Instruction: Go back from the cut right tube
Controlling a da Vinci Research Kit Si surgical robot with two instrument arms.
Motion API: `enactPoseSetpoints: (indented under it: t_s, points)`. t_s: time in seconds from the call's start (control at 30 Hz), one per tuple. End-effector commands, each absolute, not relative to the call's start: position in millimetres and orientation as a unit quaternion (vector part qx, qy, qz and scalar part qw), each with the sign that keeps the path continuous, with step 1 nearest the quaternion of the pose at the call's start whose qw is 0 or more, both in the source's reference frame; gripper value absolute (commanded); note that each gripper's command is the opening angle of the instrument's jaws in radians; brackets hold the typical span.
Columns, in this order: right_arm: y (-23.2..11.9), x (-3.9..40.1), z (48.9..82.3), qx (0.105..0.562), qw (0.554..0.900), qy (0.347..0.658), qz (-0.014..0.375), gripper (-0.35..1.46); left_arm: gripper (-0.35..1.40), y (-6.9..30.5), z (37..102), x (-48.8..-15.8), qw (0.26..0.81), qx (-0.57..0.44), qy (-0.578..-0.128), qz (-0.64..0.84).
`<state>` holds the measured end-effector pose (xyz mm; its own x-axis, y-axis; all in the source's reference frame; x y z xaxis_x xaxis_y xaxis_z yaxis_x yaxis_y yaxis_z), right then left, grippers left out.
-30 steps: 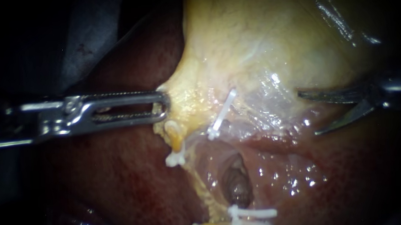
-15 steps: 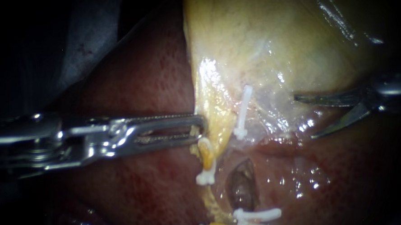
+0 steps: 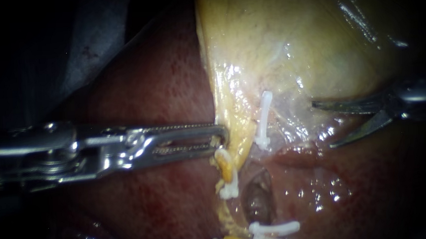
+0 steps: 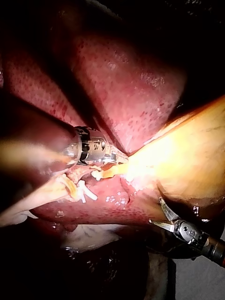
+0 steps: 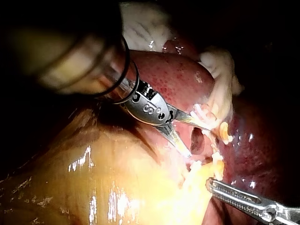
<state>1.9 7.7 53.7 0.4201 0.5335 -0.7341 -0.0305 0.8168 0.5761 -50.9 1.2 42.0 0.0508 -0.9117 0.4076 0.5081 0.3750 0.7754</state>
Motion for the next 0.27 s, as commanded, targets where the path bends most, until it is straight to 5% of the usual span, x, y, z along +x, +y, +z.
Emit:
enactPoseSetpoints:
  t_s: [0.03,0.27]
  points:
    - [7.6,1.9,53.7,0.247,0.806,0.509,0.175,0.73,-0.35,1.2,42.0,-50.9,0.691,0.22,-0.459,-0.514]
    - [7.6,1.9,53.7,0.246,0.806,0.509,0.176,0.73,-0.35,1.2,42.0,-50.9,0.691,0.22,-0.459,-0.514]
